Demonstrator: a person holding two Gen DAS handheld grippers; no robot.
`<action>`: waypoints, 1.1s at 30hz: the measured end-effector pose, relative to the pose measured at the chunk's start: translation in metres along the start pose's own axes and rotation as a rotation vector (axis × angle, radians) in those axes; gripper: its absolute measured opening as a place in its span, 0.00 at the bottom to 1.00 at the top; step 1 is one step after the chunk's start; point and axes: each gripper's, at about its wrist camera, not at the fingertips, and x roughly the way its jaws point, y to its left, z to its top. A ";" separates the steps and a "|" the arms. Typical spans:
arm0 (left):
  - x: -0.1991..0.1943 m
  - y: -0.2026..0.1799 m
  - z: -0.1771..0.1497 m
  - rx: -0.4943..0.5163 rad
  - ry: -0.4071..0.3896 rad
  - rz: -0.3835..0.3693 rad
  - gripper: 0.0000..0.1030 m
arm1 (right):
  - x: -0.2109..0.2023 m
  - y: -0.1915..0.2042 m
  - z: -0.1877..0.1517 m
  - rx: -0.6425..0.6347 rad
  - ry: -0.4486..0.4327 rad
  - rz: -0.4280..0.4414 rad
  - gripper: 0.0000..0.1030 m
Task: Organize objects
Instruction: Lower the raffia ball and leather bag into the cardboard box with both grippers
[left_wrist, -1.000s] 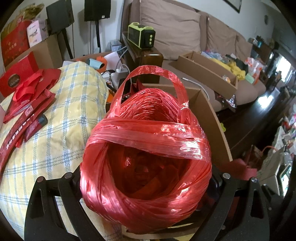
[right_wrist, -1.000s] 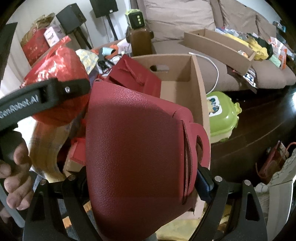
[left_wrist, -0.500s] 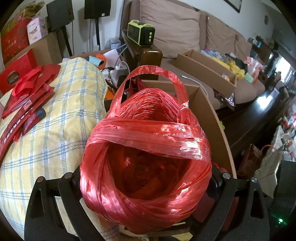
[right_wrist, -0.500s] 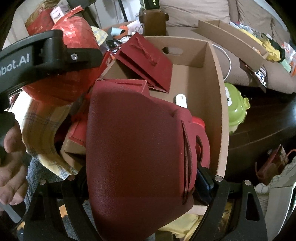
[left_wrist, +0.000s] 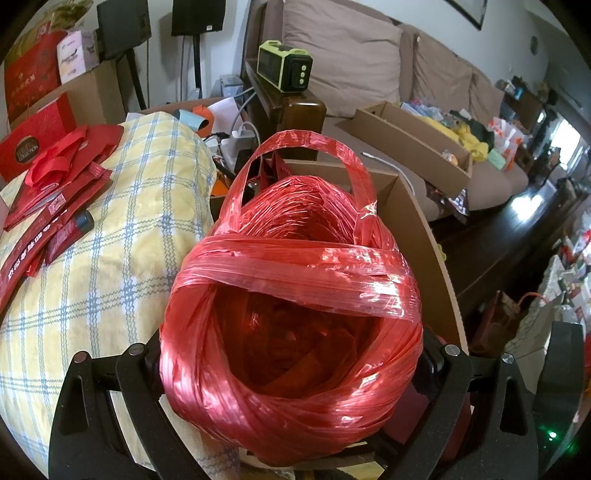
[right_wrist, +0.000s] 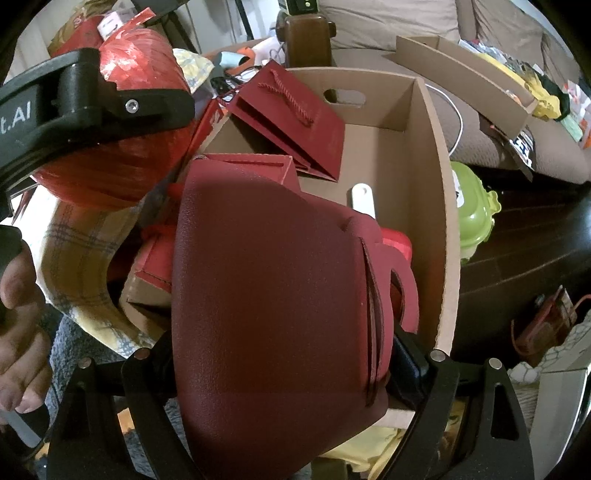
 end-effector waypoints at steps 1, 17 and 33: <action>0.000 0.000 0.000 0.000 0.000 0.002 0.94 | 0.000 -0.001 0.000 0.005 0.000 0.000 0.88; -0.003 0.005 0.009 -0.014 -0.011 -0.014 0.94 | -0.016 -0.025 0.006 0.156 -0.074 0.062 0.88; 0.022 -0.023 0.038 0.060 -0.005 -0.080 0.94 | -0.023 -0.029 0.008 0.187 -0.114 0.051 0.88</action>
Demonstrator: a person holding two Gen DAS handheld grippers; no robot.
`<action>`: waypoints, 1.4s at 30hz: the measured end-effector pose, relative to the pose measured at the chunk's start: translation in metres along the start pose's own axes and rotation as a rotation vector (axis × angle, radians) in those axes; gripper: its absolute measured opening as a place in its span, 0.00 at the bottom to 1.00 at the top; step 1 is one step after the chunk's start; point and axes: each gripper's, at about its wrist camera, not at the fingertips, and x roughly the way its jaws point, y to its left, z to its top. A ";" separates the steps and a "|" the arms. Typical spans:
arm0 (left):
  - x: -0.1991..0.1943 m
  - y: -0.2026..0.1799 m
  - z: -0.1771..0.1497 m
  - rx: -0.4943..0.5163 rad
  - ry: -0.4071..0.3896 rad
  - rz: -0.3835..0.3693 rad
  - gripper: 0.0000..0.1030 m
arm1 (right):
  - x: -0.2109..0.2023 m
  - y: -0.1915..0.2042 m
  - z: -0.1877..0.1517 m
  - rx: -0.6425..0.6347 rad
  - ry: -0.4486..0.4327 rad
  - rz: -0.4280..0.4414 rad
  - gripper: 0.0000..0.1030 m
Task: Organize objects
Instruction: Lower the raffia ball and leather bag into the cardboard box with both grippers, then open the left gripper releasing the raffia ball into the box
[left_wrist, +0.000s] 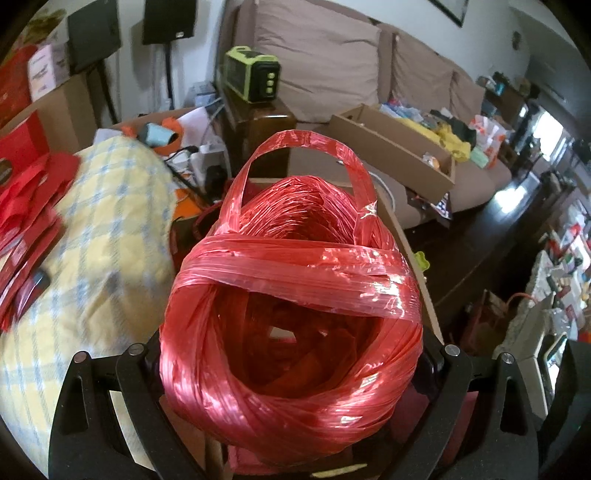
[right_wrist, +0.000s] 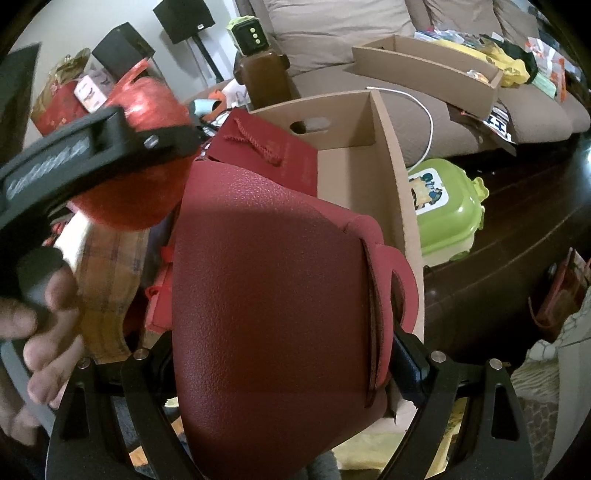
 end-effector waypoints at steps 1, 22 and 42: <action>0.004 -0.004 0.004 0.013 0.001 -0.008 0.94 | 0.000 0.000 0.000 -0.001 0.000 -0.002 0.88; 0.063 -0.014 0.009 0.009 0.117 -0.024 0.95 | 0.003 -0.002 -0.002 0.010 0.015 -0.013 0.88; 0.058 0.008 0.023 -0.148 0.123 -0.149 0.96 | 0.005 -0.001 -0.002 -0.006 0.025 -0.029 0.88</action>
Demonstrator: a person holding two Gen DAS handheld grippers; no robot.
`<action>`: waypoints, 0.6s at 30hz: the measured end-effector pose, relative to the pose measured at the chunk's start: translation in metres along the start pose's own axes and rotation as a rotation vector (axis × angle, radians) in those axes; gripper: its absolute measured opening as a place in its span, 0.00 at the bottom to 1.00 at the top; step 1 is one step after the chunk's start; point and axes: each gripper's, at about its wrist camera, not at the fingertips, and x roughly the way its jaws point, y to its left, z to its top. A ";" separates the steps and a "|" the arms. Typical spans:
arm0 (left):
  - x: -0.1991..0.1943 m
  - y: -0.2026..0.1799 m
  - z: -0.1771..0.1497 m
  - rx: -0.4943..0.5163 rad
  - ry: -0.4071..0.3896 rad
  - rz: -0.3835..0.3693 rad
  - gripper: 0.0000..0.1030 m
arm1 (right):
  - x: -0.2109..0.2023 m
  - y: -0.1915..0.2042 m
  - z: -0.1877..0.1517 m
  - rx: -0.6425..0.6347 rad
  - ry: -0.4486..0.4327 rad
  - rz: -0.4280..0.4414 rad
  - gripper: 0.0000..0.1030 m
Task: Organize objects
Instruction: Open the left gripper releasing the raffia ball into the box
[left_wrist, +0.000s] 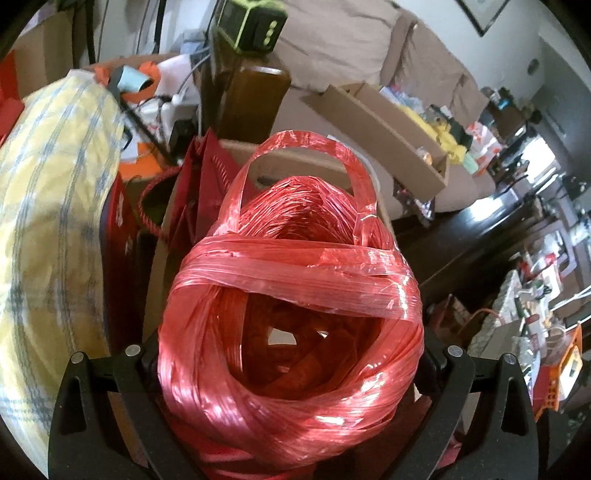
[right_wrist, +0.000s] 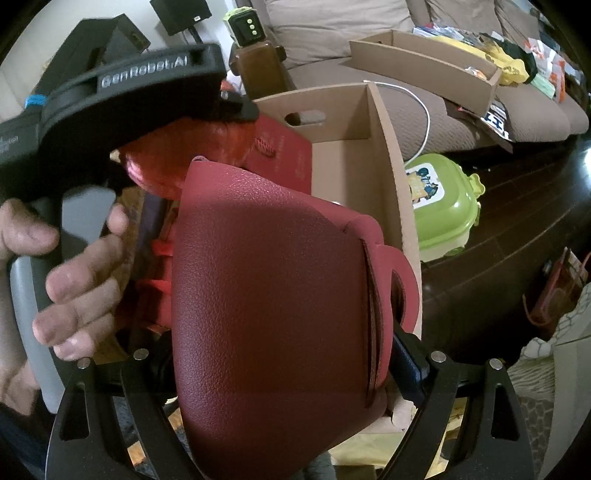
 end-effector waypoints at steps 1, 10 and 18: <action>-0.002 -0.003 0.003 0.016 -0.022 0.002 0.96 | 0.000 0.000 0.000 0.000 0.000 0.000 0.88; 0.028 -0.042 0.033 0.121 0.054 0.022 0.96 | 0.000 0.002 -0.001 -0.002 0.005 -0.001 0.88; 0.057 -0.048 0.029 0.085 0.168 0.130 1.00 | 0.003 0.005 -0.002 -0.005 0.012 -0.003 0.89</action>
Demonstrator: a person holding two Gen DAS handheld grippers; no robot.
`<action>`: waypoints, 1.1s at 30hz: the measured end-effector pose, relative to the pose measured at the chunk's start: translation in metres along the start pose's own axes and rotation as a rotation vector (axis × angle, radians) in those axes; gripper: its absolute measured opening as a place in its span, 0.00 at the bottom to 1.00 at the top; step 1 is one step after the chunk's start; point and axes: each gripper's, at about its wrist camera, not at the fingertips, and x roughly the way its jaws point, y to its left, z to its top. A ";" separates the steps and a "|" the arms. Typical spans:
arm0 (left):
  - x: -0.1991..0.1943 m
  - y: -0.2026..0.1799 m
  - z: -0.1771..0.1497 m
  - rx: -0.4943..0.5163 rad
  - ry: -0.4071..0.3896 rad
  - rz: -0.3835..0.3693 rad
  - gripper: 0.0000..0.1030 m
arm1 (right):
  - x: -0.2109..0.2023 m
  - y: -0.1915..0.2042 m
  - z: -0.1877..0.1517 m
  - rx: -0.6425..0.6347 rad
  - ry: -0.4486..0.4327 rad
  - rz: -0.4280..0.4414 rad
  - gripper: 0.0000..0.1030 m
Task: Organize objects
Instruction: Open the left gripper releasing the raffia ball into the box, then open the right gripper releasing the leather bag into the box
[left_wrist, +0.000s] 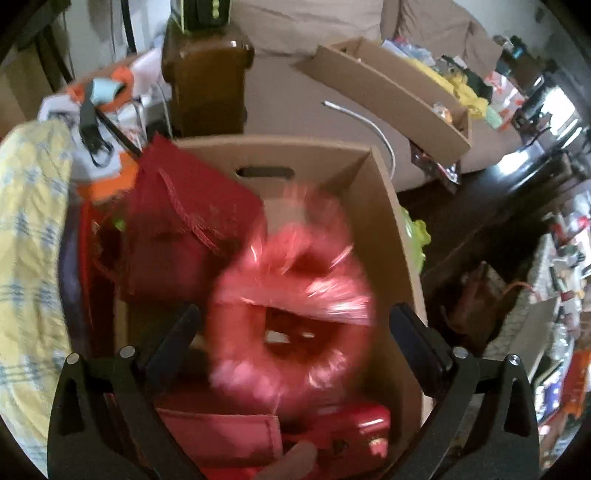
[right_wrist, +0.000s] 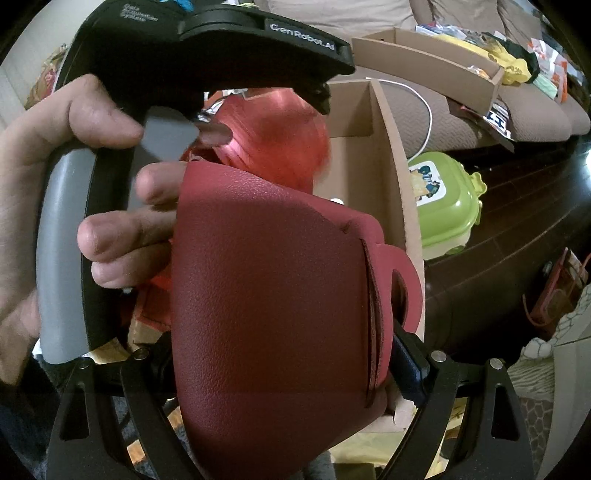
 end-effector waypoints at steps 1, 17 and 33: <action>-0.001 0.001 0.000 -0.014 -0.005 -0.014 1.00 | 0.000 0.000 0.000 0.000 0.000 0.000 0.88; -0.068 0.052 -0.030 -0.057 -0.146 -0.072 1.00 | 0.000 0.000 0.001 0.007 -0.001 0.000 0.89; -0.154 0.066 -0.101 0.027 -0.371 0.107 1.00 | -0.003 0.001 0.001 0.002 -0.023 -0.011 0.88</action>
